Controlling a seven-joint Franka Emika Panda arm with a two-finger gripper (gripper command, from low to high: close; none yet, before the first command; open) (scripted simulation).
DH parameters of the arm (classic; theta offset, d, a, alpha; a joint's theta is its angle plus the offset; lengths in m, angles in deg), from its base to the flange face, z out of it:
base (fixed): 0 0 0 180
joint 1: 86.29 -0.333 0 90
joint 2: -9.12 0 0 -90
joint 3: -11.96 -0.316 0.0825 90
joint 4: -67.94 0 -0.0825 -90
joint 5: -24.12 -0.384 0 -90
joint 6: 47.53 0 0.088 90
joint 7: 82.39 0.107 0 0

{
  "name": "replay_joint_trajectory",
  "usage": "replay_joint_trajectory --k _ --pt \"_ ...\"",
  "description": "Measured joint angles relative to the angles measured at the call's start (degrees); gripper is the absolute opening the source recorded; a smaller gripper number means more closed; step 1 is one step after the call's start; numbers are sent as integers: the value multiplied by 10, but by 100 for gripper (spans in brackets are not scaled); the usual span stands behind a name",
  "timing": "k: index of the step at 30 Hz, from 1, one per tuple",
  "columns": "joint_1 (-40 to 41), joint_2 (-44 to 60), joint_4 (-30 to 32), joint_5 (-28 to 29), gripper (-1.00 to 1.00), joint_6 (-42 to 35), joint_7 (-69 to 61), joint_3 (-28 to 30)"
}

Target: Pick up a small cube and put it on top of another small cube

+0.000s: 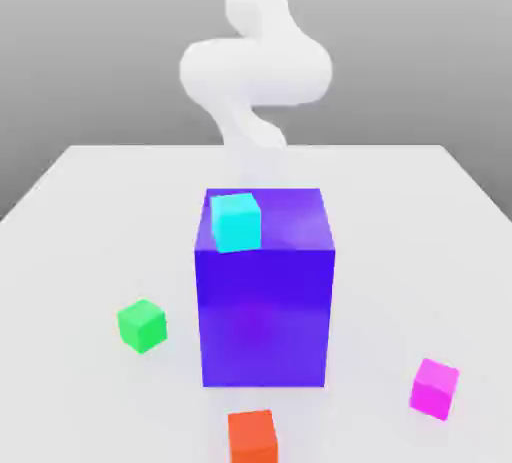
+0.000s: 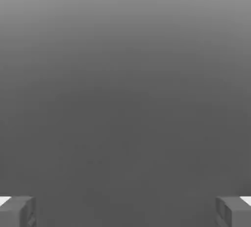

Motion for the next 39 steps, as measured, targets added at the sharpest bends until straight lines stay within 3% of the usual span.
replay_joint_trajectory --k 16,25,30,31,39 --pt "-110 336 71 15 0 145 -159 -57" --pt "-168 524 108 52 0 226 -225 -88" --pt "-196 628 94 89 0 301 -206 -60" --pt "-201 643 91 93 -100 313 -203 -54" --pt "-197 630 93 91 -100 303 -205 -59"
